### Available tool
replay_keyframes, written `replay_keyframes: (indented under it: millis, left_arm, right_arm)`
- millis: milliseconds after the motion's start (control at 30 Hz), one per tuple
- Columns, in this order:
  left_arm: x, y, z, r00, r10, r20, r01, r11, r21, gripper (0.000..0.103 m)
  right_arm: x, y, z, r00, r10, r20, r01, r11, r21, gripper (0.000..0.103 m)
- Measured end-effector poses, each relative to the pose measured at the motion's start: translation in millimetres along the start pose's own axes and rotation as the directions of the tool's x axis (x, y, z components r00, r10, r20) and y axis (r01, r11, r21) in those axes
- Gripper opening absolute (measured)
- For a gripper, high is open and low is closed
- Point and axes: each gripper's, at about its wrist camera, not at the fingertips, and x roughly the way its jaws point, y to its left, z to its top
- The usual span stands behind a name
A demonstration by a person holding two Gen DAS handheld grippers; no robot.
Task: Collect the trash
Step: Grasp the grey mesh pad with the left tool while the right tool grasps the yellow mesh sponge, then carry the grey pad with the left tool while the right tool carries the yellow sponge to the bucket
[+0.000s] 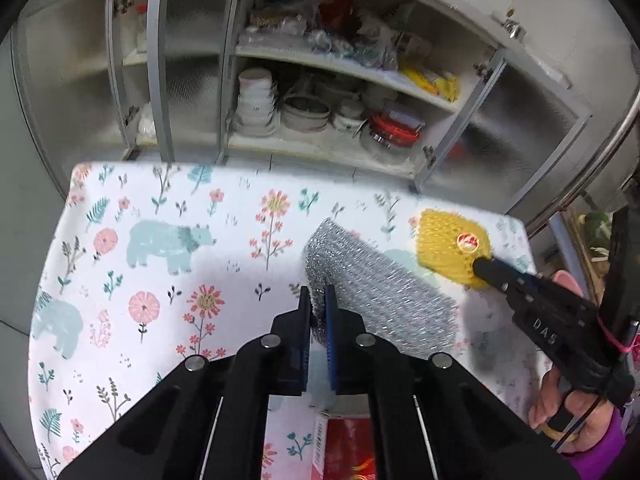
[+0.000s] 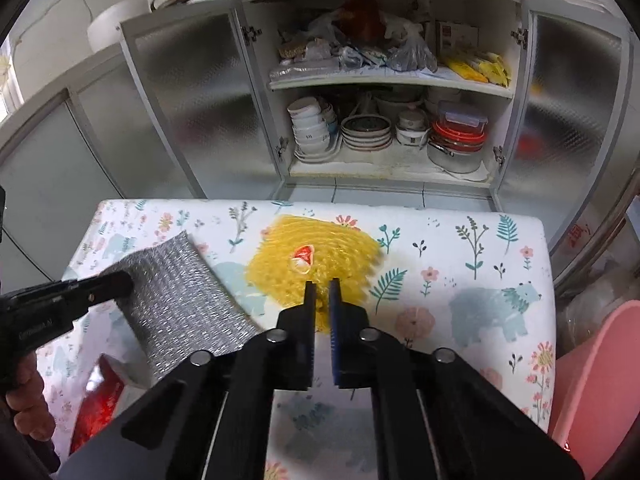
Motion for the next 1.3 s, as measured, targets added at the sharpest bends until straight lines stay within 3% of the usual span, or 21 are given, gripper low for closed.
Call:
replay_keyframes:
  millis: [333, 600, 933, 1067, 1300]
  left_arm:
    - [-62, -31, -1, 0.987, -0.077, 0.138, 0.068, 0.995, 0.067, 0.005]
    - [-102, -76, -14, 0.972, -0.148, 0.181, 0.124, 0.983, 0.138, 0.005]
    - [-131, -152, -27, 0.948, -0.252, 0.195, 0.2, 0.947, 0.25, 0.005]
    - [-131, -186, -31, 0.938, -0.294, 0.184, 0.234, 0.929, 0.288, 0.005]
    - [-122, -244, -40, 0.919, -0.363, 0.152, 0.295, 0.891, 0.346, 0.005]
  right_arm:
    - [-80, -7, -21, 0.993, 0.023, 0.114, -0.029, 0.998, 0.051, 0.005]
    - [-141, -35, -52, 0.986, -0.022, 0.167, -0.001, 0.99, 0.138, 0.005]
    - [-197, -94, -91, 0.967, -0.158, 0.198, 0.102, 0.958, 0.266, 0.005]
    - [-215, -119, -103, 0.953, -0.228, 0.2, 0.159, 0.937, 0.309, 0.005]
    - [-228, -151, -121, 0.94, -0.283, 0.189, 0.198, 0.907, 0.373, 0.005]
